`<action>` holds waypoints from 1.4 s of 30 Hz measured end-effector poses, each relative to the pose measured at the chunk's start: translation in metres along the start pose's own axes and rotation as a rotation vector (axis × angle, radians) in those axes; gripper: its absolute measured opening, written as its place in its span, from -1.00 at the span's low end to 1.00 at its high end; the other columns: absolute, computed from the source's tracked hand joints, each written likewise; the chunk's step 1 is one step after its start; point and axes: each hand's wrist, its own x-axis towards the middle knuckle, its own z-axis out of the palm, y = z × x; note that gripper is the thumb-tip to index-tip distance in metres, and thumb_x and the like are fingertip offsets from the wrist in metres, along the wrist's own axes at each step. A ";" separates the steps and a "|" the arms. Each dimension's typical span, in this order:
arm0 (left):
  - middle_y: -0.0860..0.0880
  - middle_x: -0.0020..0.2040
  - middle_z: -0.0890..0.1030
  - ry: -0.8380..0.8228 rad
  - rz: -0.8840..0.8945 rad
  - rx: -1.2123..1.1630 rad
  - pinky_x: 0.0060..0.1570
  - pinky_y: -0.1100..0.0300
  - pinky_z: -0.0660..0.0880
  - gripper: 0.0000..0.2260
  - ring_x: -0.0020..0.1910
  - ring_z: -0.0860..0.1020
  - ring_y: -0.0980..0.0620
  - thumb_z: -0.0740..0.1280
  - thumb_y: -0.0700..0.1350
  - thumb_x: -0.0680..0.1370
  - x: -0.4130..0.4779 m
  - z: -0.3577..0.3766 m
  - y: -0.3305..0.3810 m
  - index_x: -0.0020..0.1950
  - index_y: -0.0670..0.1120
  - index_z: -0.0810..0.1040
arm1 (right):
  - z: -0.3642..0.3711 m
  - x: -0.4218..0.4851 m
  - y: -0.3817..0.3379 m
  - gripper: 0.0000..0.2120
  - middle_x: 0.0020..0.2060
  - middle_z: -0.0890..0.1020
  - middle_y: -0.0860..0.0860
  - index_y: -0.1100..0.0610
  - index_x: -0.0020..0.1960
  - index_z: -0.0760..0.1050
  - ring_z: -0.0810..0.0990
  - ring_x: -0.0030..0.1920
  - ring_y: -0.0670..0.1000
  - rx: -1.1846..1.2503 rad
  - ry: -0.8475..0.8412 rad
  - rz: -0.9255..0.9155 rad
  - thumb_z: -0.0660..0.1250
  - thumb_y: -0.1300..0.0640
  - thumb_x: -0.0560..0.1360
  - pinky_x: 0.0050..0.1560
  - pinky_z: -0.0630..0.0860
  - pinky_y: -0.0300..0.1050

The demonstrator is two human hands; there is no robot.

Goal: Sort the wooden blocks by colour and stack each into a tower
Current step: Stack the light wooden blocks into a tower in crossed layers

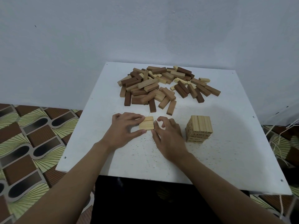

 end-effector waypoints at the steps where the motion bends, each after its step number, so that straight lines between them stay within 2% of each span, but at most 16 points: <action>1: 0.21 0.38 0.52 0.001 0.011 0.015 0.31 0.24 0.02 -0.47 0.33 0.29 0.35 0.33 0.34 0.51 0.000 0.001 0.000 0.40 0.13 0.57 | 0.000 0.000 -0.001 -0.59 0.27 0.51 0.06 0.19 0.30 0.56 0.47 0.17 0.07 -0.023 0.001 -0.006 0.17 -0.03 0.62 0.11 0.48 0.01; 5: 0.17 0.38 0.53 0.003 0.045 0.050 0.29 0.17 0.04 -0.45 0.33 0.29 0.32 0.23 0.36 0.52 -0.001 0.002 -0.001 0.40 0.12 0.57 | 0.000 0.000 -0.002 -0.60 0.26 0.51 0.05 0.21 0.30 0.55 0.45 0.17 0.08 -0.077 -0.004 -0.021 0.17 -0.01 0.63 0.07 0.46 0.02; 8: 0.15 0.38 0.53 0.002 0.057 0.057 0.26 0.12 0.07 -0.45 0.35 0.33 0.23 0.21 0.35 0.52 -0.001 0.001 0.001 0.39 0.10 0.59 | 0.001 0.000 -0.003 -0.61 0.27 0.51 0.05 0.21 0.31 0.54 0.44 0.19 0.09 -0.089 -0.020 -0.013 0.21 -0.01 0.63 0.07 0.48 0.03; 12: 0.14 0.38 0.54 -0.003 0.053 0.056 0.26 0.11 0.07 -0.44 0.36 0.34 0.21 0.21 0.36 0.52 -0.001 0.001 0.001 0.39 0.10 0.59 | 0.000 0.001 -0.004 -0.62 0.26 0.50 0.05 0.21 0.31 0.53 0.44 0.18 0.08 -0.109 -0.017 -0.014 0.22 -0.01 0.62 0.06 0.48 0.02; 19: 0.31 0.32 0.48 0.010 0.019 0.006 0.27 0.12 0.09 -0.44 0.31 0.24 0.46 0.24 0.39 0.48 0.002 0.004 -0.004 0.37 0.15 0.59 | 0.000 0.002 0.000 -0.61 0.26 0.49 0.03 0.19 0.33 0.54 0.44 0.17 0.06 -0.025 -0.017 -0.007 0.21 -0.01 0.63 0.12 0.46 0.01; 25: 0.35 0.30 0.47 -0.002 0.005 -0.049 0.31 0.24 0.03 -0.51 0.33 0.26 0.45 0.38 0.33 0.46 0.002 0.003 -0.004 0.33 0.16 0.61 | 0.000 0.004 -0.001 -0.63 0.25 0.51 0.02 0.17 0.31 0.56 0.45 0.15 0.05 -0.002 -0.010 0.003 0.26 0.00 0.61 0.09 0.47 0.00; 28: 0.40 0.28 0.45 0.013 0.016 -0.057 0.31 0.25 0.02 -0.50 0.33 0.28 0.43 0.35 0.36 0.45 0.002 0.003 -0.004 0.31 0.17 0.62 | -0.001 0.004 -0.001 -0.64 0.24 0.50 0.00 0.16 0.30 0.57 0.44 0.13 0.03 0.022 -0.005 0.005 0.26 0.00 0.61 0.10 0.48 0.00; 31: 0.41 0.27 0.46 0.003 0.014 -0.067 0.31 0.24 0.03 -0.49 0.34 0.29 0.41 0.31 0.38 0.45 0.003 0.003 -0.005 0.30 0.17 0.63 | -0.005 0.006 -0.003 -0.63 0.27 0.48 -0.04 0.13 0.35 0.54 0.43 0.19 -0.01 0.143 -0.022 0.091 0.31 0.00 0.60 0.25 0.44 0.05; 34: 0.34 0.30 0.49 -0.035 0.001 -0.065 0.33 0.13 0.06 -0.49 0.34 0.30 0.38 0.34 0.36 0.46 0.005 -0.001 -0.004 0.32 0.15 0.63 | -0.015 0.014 -0.009 -0.40 0.41 0.38 -0.03 0.08 0.55 0.28 0.31 0.39 0.00 0.286 -0.109 0.195 0.36 -0.01 0.58 0.44 0.24 0.03; 36: 0.27 0.33 0.52 -0.057 0.016 -0.047 0.34 0.03 0.09 -0.46 0.37 0.32 0.29 0.31 0.38 0.46 0.007 -0.004 -0.003 0.33 0.14 0.62 | -0.022 0.021 -0.014 -0.28 0.49 0.29 -0.02 0.05 0.61 0.11 0.23 0.47 0.05 0.263 -0.210 0.163 0.36 -0.02 0.56 0.42 0.20 0.08; 40: 0.22 0.34 0.54 -0.083 0.022 -0.044 0.34 -0.10 0.17 -0.45 0.39 0.37 0.19 0.28 0.40 0.45 0.007 -0.008 -0.002 0.31 0.13 0.64 | -0.026 0.037 -0.017 -0.39 0.45 0.31 0.01 0.11 0.53 0.25 0.32 0.37 0.12 0.141 -0.311 0.038 0.36 0.02 0.55 0.31 0.39 0.10; 42: 0.23 0.32 0.55 -0.086 0.026 -0.043 0.34 -0.16 0.21 -0.49 0.38 0.39 0.18 0.33 0.38 0.46 0.008 -0.009 -0.003 0.27 0.13 0.67 | -0.028 0.043 -0.016 -0.48 0.38 0.37 0.01 0.14 0.45 0.37 0.36 0.30 0.09 0.130 -0.315 0.018 0.39 0.06 0.54 0.25 0.44 0.02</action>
